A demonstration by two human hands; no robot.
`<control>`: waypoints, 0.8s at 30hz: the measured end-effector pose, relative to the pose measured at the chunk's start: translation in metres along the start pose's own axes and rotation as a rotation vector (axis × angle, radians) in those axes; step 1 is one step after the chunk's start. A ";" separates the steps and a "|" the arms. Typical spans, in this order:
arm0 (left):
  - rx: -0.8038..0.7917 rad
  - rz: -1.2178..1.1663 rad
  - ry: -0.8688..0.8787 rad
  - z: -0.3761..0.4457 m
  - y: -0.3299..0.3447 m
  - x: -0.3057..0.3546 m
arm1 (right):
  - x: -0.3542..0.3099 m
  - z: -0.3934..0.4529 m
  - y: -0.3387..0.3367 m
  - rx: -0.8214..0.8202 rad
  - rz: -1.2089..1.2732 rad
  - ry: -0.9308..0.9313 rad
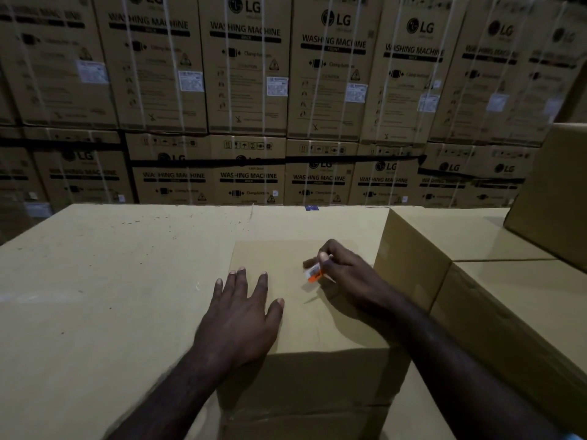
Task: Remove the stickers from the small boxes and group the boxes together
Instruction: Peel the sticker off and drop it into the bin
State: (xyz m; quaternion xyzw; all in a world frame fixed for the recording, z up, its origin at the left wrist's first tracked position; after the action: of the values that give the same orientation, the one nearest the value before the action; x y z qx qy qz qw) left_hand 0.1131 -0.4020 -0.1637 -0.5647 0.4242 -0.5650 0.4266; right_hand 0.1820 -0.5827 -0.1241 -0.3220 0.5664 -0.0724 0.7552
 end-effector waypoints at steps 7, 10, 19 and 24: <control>0.010 0.000 -0.004 0.000 0.000 0.000 | -0.014 -0.013 0.013 -0.095 -0.182 -0.058; 0.013 0.004 -0.007 0.000 0.000 0.001 | -0.004 -0.008 0.003 -0.009 -0.238 -0.048; 0.022 -0.004 -0.009 -0.002 -0.001 0.002 | -0.010 -0.005 0.023 -0.146 -0.287 -0.030; 0.012 -0.006 -0.011 -0.002 -0.001 0.002 | -0.006 -0.011 0.007 -0.029 -0.181 0.031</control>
State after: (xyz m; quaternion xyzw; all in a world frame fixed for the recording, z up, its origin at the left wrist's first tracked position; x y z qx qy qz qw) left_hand 0.1112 -0.4037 -0.1617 -0.5665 0.4168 -0.5657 0.4305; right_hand 0.1683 -0.5785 -0.1251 -0.3813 0.5477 -0.1371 0.7320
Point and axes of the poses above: each hand's wrist, its own z-axis towards the middle knuckle, its own y-axis out of the palm, x = y × z, the point moved 4 cm from there along z, towards the middle knuckle, and after that the axes turned 5 degrees about -z, right-handed, at the moved point
